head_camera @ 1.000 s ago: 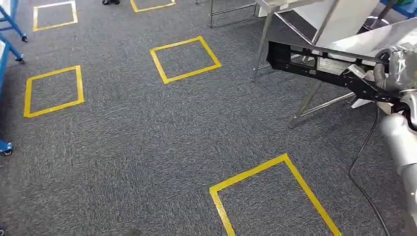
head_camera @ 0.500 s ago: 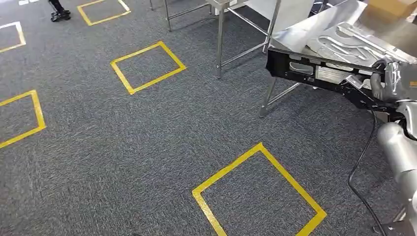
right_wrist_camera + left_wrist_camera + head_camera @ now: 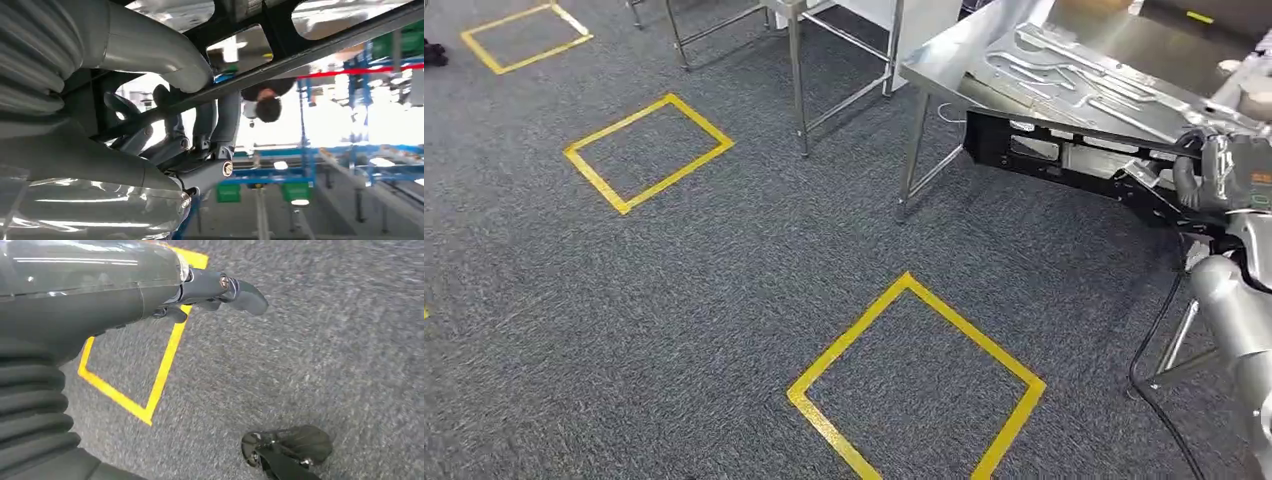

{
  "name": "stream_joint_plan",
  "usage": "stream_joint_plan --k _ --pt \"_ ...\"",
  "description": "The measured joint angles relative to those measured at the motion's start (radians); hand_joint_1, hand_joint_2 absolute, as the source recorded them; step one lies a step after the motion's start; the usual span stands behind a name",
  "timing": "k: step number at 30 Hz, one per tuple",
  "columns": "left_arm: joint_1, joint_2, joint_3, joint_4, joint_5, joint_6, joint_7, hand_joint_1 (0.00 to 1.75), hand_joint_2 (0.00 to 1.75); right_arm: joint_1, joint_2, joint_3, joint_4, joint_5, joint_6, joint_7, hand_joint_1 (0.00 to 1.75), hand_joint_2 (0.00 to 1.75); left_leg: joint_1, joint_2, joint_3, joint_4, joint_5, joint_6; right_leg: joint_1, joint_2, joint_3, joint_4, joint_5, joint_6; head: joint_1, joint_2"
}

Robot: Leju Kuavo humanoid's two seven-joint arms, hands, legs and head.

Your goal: Take the parts from the cabinet and place them on the table.

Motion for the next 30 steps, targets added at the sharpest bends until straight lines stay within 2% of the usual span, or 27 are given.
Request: stream_joint_plan --k 1,3,5,6,7,8,9,10,11,12,13,14,15,16,17,18,20,21,22,23,24,25,26,27,28,30 --pt "0.000 0.000 0.000 0.000 0.000 0.000 -0.002 0.00 1.75 -0.004 0.000 0.000 -0.003 -0.001 0.001 0.000 1.75 1.75 -0.008 0.009 0.000 0.001 -0.004 -0.006 0.015 -0.033 0.005 -0.010 -0.014 -0.015 0.000 0.000" --pt "0.000 0.000 0.000 0.000 0.000 0.000 -0.009 0.00 1.75 -0.006 -0.002 0.000 -0.006 -0.004 0.004 -0.004 1.75 1.75 -0.008 0.033 0.005 0.001 -0.007 -0.014 0.014 -0.001 -0.002 -0.014 -0.008 -0.025 0.000 0.000" --pt "-0.004 0.000 0.000 0.000 0.000 -0.002 -0.012 0.00 1.75 -0.005 -0.024 0.001 -0.006 -0.012 0.005 -0.012 1.75 1.75 -0.011 0.055 0.013 -0.003 -0.011 -0.023 0.012 0.022 0.000 -0.021 -0.003 -0.036 0.000 0.000" --pt "-0.004 0.001 0.000 0.000 0.000 -0.003 -0.013 0.00 1.75 -0.002 -0.027 0.001 -0.009 -0.016 0.005 -0.015 1.75 1.75 -0.004 0.019 0.007 0.010 -0.023 -0.032 0.000 0.032 0.005 -0.026 0.001 -0.042 0.000 0.000" --pt "-0.002 0.002 0.000 0.000 0.000 -0.003 -0.015 0.00 1.75 -0.004 -0.033 0.001 -0.010 -0.020 0.005 -0.018 1.75 1.75 0.000 -0.033 -0.007 0.047 -0.050 -0.035 -0.003 0.042 0.005 -0.027 0.002 -0.047 0.000 0.000" --pt "0.000 0.002 0.000 0.000 0.000 -0.004 -0.015 0.00 1.75 -0.004 -0.034 0.001 -0.012 -0.024 0.004 -0.019 1.75 1.75 0.001 -0.057 -0.037 0.116 -0.088 -0.036 -0.002 0.052 0.003 -0.027 0.003 -0.052 0.000 0.000" --pt "0.004 0.002 0.000 0.000 0.000 -0.005 -0.015 0.00 1.75 -0.004 -0.034 0.001 -0.013 -0.025 0.004 -0.020 1.75 1.75 0.001 -0.067 -0.078 0.206 -0.131 -0.039 -0.002 0.066 0.002 -0.027 0.003 -0.053 -0.001 0.000" --pt "0.004 0.001 0.000 0.002 0.000 -0.005 -0.014 0.00 1.75 0.000 -0.032 0.003 -0.013 -0.025 0.003 -0.022 1.75 1.75 0.001 -0.071 -0.117 0.289 -0.159 -0.040 -0.001 0.083 0.001 -0.026 0.004 -0.054 -0.001 0.000" --pt "0.004 0.001 0.000 0.003 0.000 -0.005 -0.014 0.00 1.75 0.004 -0.032 0.003 -0.013 -0.024 0.003 -0.021 1.75 1.75 0.002 -0.071 -0.136 0.325 -0.161 -0.041 0.000 0.099 0.001 -0.025 0.004 -0.054 0.000 0.000" --pt "0.004 0.001 0.000 0.003 0.000 -0.005 -0.014 0.00 1.75 0.008 -0.033 0.005 -0.013 -0.023 0.003 -0.021 1.75 1.75 0.002 -0.071 -0.132 0.309 -0.138 -0.039 0.000 0.115 0.001 -0.024 0.004 -0.054 -0.001 0.000" --pt "0.004 0.001 0.000 0.003 0.000 -0.006 -0.014 0.00 1.75 0.011 -0.033 0.007 -0.013 -0.022 0.003 -0.020 1.75 1.75 0.002 -0.073 -0.108 0.253 -0.099 -0.036 0.000 0.130 0.001 -0.022 0.004 -0.053 -0.001 0.000" --pt "0.003 0.001 0.000 0.003 0.000 -0.006 -0.014 0.00 1.75 0.011 -0.032 0.008 -0.013 -0.022 0.003 -0.019 1.75 1.75 0.002 -0.082 -0.067 0.161 -0.048 -0.032 -0.001 0.147 0.001 -0.019 0.004 -0.052 -0.001 0.000" --pt "0.003 0.001 0.000 0.003 0.000 -0.006 -0.014 0.00 1.75 0.011 -0.032 0.008 -0.015 -0.021 0.003 -0.019 1.75 1.75 0.002 -0.112 -0.027 0.072 -0.004 -0.026 -0.001 0.160 0.001 -0.016 0.003 -0.049 -0.001 0.000" --pt "0.003 0.002 0.000 0.003 0.000 -0.006 -0.014 0.00 1.75 0.011 -0.032 0.009 -0.015 -0.021 0.003 -0.019 1.75 1.75 0.006 -0.168 -0.007 0.025 -0.009 -0.018 0.001 0.173 -0.004 -0.012 0.002 -0.042 -0.001 0.000" --pt "0.003 0.002 0.000 0.004 0.000 -0.006 -0.015 0.00 1.75 0.009 -0.032 0.009 -0.015 -0.021 0.002 -0.018 1.75 1.75 0.011 -0.158 -0.002 0.014 -0.009 -0.019 0.001 0.188 -0.010 -0.009 0.005 -0.035 0.000 0.000" --pt "0.002 0.002 0.000 0.004 0.000 -0.006 -0.016 0.00 1.75 0.010 -0.032 0.009 -0.015 -0.021 0.001 -0.016 1.75 1.75 0.005 -0.148 -0.002 0.014 -0.008 -0.016 -0.006 0.197 -0.014 -0.012 0.008 -0.027 0.000 0.000" --pt "0.000 0.002 0.000 0.004 -0.001 -0.007 -0.017 0.00 1.75 0.015 -0.037 0.009 -0.015 -0.018 0.000 -0.013 1.75 1.75 0.000 -0.126 0.000 0.011 -0.003 -0.003 -0.010 0.222 -0.018 -0.019 0.015 -0.010 -0.001 0.000" --pt "-0.003 0.001 0.000 0.004 0.000 -0.008 -0.018 0.00 1.75 0.021 -0.045 0.010 -0.015 -0.018 -0.001 -0.012 1.75 1.75 0.009 -0.110 0.003 -0.003 0.006 0.007 -0.012 0.203 -0.021 -0.012 0.011 -0.008 0.000 0.000" --pt "-0.003 0.002 0.000 0.004 0.000 -0.008 -0.018 0.00 1.75 0.019 -0.050 0.009 -0.015 -0.017 -0.004 -0.011 1.75 1.75 0.008 -0.099 0.007 -0.010 0.009 0.010 -0.002 0.134 -0.034 0.014 -0.010 -0.004 0.001 0.000" --pt "-0.002 0.001 0.000 0.004 0.000 -0.008 -0.018 0.00 1.75 0.015 -0.049 0.010 -0.015 -0.015 -0.007 -0.010 1.75 1.75 0.006 -0.088 0.006 -0.011 0.010 0.015 -0.003 0.094 -0.065 0.076 -0.050 0.002 0.000 0.000" --pt "-0.002 0.001 0.000 0.004 0.000 -0.009 -0.018 0.00 1.75 0.016 -0.047 0.011 -0.015 -0.015 -0.010 -0.009 1.75 1.75 0.005 -0.077 0.004 -0.011 0.010 0.015 -0.005 0.078 -0.103 0.156 -0.089 0.005 0.000 0.000" --pt "-0.001 0.001 0.000 0.004 0.000 -0.009 -0.018 0.00 1.75 0.019 -0.046 0.012 -0.015 -0.012 -0.013 -0.008 1.75 1.75 0.004 -0.064 0.003 -0.011 0.009 0.016 -0.007 0.071 -0.137 0.230 -0.116 0.008 0.000 0.000" --pt "0.000 0.001 0.000 0.004 0.000 -0.009 -0.018 0.00 1.75 0.021 -0.045 0.014 -0.014 -0.009 -0.016 -0.005 1.75 1.75 0.004 -0.053 0.002 -0.010 0.008 0.016 -0.008 0.068 -0.161 0.282 -0.128 0.010 0.000 0.000" --pt "0.001 0.000 0.000 0.005 0.000 -0.009 -0.018 0.00 1.75 0.023 -0.044 0.015 -0.014 -0.003 -0.021 -0.002 1.75 1.75 0.004 -0.050 0.002 -0.010 0.006 0.014 -0.011 0.067 -0.159 0.281 -0.117 0.013 0.000 0.000" --pt "0.001 0.000 0.000 0.006 0.000 -0.009 -0.018 0.00 1.75 0.023 -0.044 0.018 -0.013 0.005 -0.027 0.000 1.75 1.75 0.004 -0.041 0.003 -0.008 0.005 0.012 -0.013 0.066 -0.132 0.233 -0.085 0.014 0.000 0.000" --pt "-0.002 0.000 0.000 0.006 -0.001 -0.009 -0.018 0.00 1.75 0.021 -0.044 0.022 -0.012 0.013 -0.045 0.003 1.75 1.75 0.004 -0.027 0.005 -0.004 0.001 0.005 -0.013 0.055 -0.029 0.054 -0.009 0.010 0.000 0.000"
